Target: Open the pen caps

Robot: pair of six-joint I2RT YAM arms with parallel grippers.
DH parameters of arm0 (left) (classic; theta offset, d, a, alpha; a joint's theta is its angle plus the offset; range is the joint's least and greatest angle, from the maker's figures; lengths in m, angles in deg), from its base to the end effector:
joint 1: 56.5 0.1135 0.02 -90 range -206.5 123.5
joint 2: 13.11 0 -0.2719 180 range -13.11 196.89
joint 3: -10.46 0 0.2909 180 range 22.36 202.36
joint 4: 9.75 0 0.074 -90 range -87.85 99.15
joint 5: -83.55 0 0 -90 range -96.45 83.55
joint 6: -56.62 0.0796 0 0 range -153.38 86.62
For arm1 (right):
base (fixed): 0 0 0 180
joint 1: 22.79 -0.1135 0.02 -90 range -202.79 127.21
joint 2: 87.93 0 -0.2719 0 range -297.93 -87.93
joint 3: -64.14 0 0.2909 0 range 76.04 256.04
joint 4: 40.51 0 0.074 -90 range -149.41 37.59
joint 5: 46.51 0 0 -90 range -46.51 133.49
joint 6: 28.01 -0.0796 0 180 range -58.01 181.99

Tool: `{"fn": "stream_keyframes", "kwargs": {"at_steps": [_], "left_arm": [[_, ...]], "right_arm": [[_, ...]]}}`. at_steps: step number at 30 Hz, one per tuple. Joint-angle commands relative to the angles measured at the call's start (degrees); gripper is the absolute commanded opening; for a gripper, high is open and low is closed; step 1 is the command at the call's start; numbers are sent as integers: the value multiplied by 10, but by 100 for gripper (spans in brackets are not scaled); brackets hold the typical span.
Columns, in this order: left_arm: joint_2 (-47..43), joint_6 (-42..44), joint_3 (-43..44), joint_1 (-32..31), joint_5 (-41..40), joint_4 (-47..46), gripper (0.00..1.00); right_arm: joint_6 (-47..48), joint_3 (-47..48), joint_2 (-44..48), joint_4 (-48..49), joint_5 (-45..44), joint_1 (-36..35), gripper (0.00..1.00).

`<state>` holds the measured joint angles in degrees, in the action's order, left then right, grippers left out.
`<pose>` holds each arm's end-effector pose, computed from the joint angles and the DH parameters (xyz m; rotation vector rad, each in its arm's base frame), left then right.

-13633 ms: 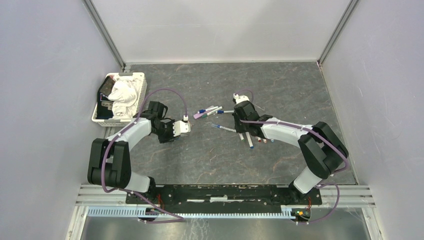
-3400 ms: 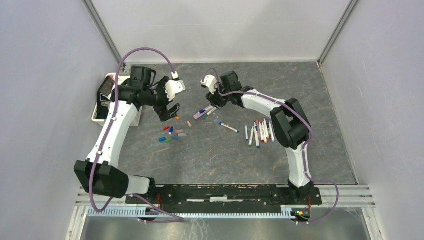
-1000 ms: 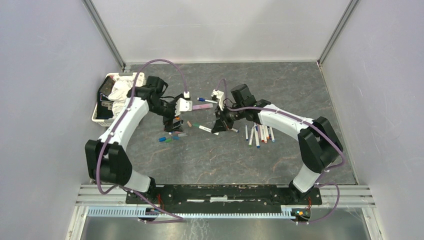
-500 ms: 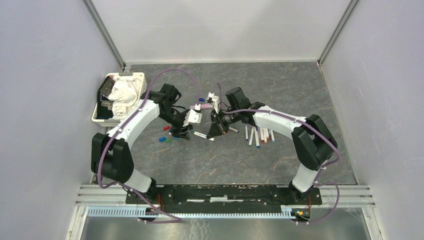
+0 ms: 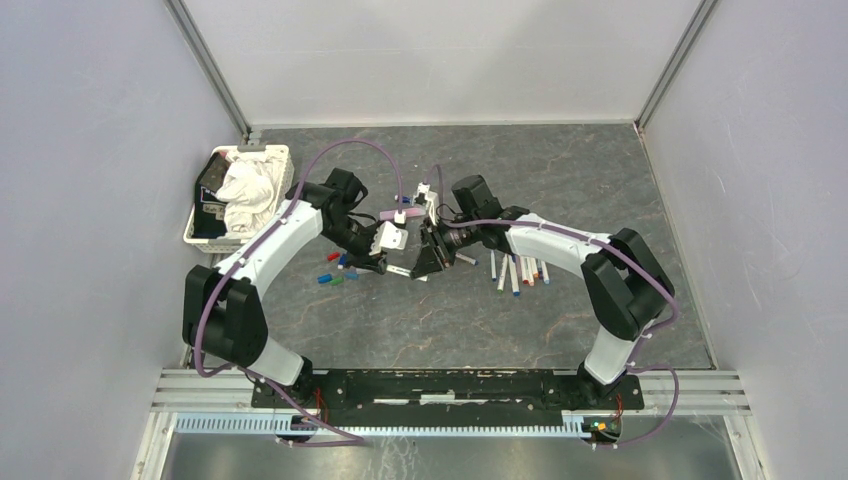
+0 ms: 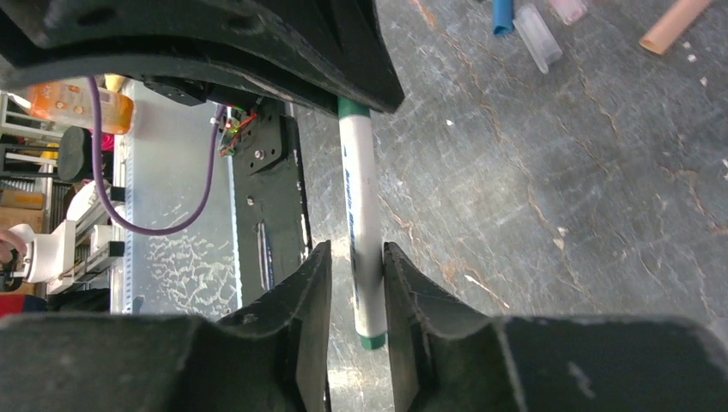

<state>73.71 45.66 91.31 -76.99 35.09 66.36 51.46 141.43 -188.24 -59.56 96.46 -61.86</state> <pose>0.2744 -0.1589 0.2224 2.0033 1.6067 -0.7624 0.2914 0.3184 0.1855 -1.0781 2.1381 1.4933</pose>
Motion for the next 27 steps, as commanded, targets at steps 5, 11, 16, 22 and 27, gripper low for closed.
{"fn": "stream_keyframes", "kwargs": {"at_steps": [5,11,16,22,27], "left_arm": [[-27,-12,27,-12,2,5,2],[-35,-14,32,-15,-5,10,2],[-33,-8,33,-16,-14,21,2],[-35,-5,35,-18,-16,27,2],[-37,-6,36,-24,-19,32,2]], "right_arm": [[-71,23,-40,105,40,-22,35],[-117,29,-65,151,62,-23,27],[-117,36,-69,144,64,-23,12],[-129,47,-78,154,68,-26,29],[-132,64,-90,151,70,-26,32]]}}
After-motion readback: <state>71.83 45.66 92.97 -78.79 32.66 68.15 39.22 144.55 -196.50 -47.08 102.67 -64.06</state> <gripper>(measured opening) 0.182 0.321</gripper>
